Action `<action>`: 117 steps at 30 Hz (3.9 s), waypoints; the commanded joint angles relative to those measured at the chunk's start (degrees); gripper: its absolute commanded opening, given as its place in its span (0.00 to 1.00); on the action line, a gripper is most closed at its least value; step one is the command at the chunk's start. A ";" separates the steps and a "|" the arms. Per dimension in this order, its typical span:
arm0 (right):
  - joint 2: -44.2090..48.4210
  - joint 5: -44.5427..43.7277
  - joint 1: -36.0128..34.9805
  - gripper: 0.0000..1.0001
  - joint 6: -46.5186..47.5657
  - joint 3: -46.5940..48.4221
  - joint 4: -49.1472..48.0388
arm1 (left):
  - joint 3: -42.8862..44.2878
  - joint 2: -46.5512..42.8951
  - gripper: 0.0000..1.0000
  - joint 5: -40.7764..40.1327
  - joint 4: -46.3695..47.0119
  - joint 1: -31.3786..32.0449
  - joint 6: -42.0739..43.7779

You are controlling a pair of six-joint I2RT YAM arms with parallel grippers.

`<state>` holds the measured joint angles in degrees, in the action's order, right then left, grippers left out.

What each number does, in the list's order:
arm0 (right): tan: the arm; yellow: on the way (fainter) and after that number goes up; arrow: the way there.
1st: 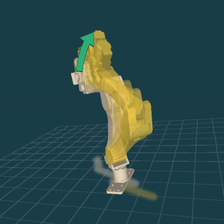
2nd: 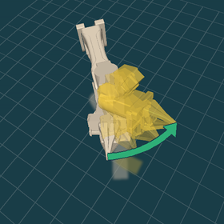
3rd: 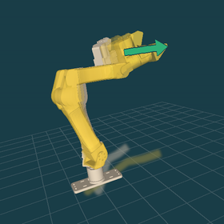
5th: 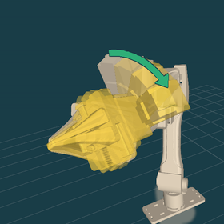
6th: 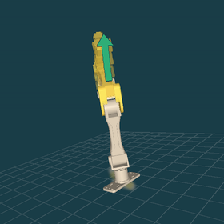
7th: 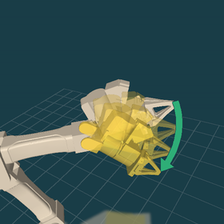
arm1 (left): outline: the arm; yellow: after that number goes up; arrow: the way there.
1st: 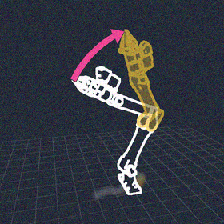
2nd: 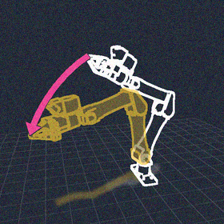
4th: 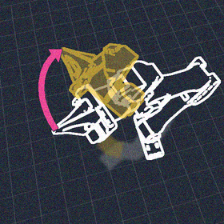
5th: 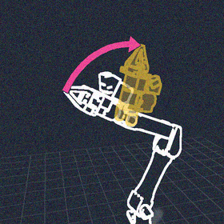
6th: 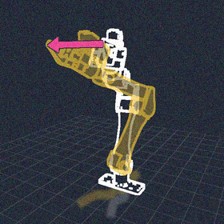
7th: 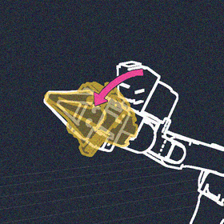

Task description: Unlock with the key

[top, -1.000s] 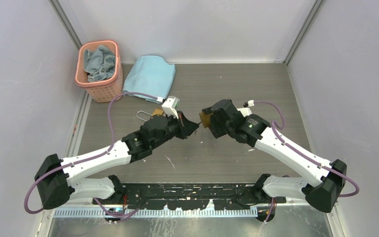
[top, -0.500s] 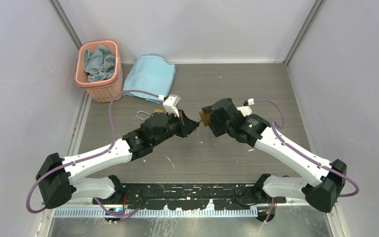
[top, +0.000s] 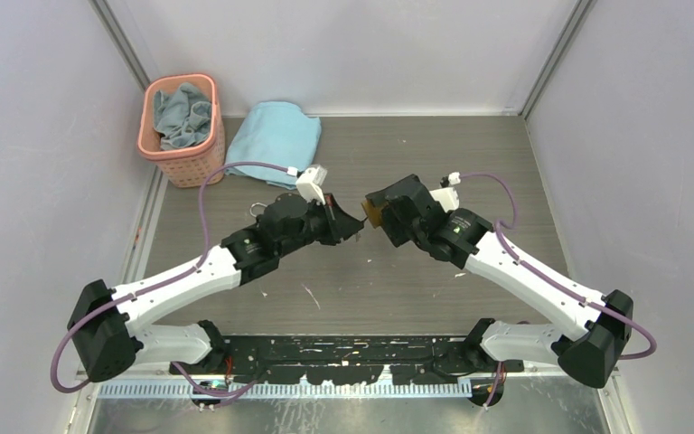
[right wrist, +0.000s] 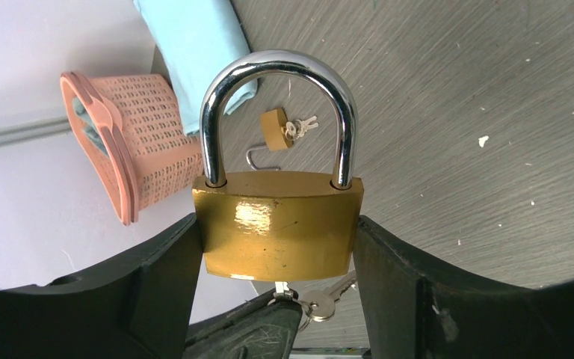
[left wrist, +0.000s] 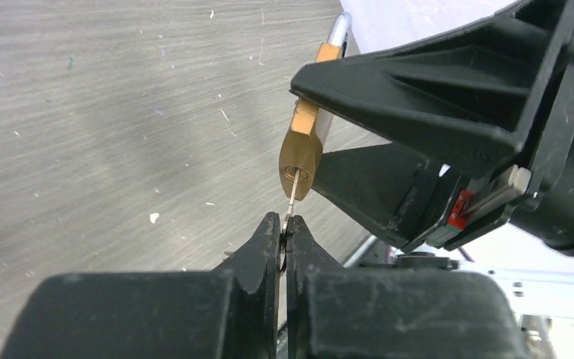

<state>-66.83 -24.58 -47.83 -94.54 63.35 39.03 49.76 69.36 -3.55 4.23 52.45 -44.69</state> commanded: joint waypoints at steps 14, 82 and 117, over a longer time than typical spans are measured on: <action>-0.33 11.98 -5.59 0.01 3.95 6.29 -11.88 | 2.85 0.90 0.00 8.57 8.98 -7.29 2.33; -5.67 7.22 -7.00 0.01 -7.60 12.30 0.43 | -0.78 -3.92 0.00 -7.31 4.80 1.80 35.97; 5.71 1.23 -6.92 0.01 -2.67 3.51 -7.78 | -3.88 -10.00 0.67 -0.29 6.35 0.51 -0.23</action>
<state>-64.05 -22.98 -54.54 -96.97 65.04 39.55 46.57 57.91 -3.05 2.42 53.36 -43.20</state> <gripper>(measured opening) 0.736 0.685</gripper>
